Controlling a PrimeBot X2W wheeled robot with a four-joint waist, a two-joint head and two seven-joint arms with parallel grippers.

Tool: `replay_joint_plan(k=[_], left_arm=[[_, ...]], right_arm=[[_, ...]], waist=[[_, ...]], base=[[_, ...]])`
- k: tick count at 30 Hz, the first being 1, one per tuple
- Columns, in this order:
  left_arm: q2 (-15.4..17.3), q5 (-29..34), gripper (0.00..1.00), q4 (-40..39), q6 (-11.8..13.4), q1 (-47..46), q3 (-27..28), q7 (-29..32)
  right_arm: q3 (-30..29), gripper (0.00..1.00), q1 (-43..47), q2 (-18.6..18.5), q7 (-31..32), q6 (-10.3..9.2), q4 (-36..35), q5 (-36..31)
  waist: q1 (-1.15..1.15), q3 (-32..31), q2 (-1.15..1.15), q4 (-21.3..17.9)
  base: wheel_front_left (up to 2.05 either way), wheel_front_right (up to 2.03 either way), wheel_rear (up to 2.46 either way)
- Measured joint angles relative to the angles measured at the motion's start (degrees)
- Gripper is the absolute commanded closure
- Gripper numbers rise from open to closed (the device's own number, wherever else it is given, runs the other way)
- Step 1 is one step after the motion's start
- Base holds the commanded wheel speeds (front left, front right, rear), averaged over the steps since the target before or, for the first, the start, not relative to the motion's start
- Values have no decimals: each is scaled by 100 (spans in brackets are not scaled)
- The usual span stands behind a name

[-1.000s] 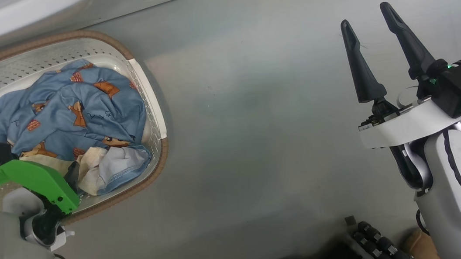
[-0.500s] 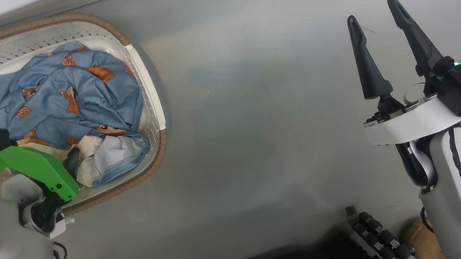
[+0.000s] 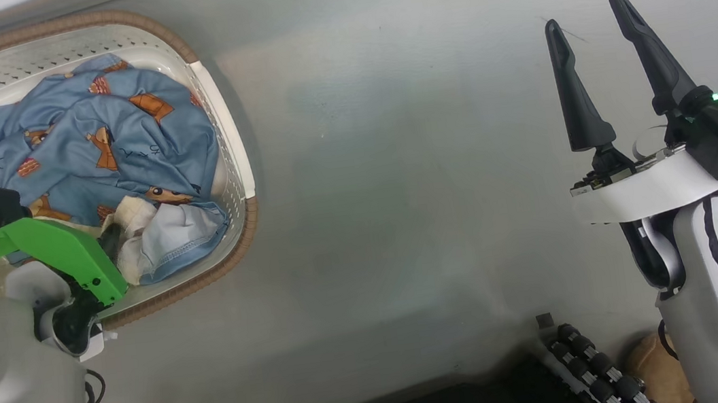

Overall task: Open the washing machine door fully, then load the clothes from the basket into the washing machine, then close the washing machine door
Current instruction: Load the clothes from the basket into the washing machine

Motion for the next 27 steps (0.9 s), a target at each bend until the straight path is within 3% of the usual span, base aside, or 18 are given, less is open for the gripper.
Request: replay_joint_plan(k=[3, 27], left_arm=[[0, 0, 100, 74, -1, -30, -21, -74], [-94, -307, 100, 25, -2, 38, -285, -1192]], right_arm=[[-13, 0, 0, 0, 0, 0, -1, -1], [-4, 0, -55, 22, 0, 0, 166, 15]], waist=[[0, 12, 0, 3], [0, -416, 0, 93]], base=[[0, 0, 0], [0, 0, 0]])
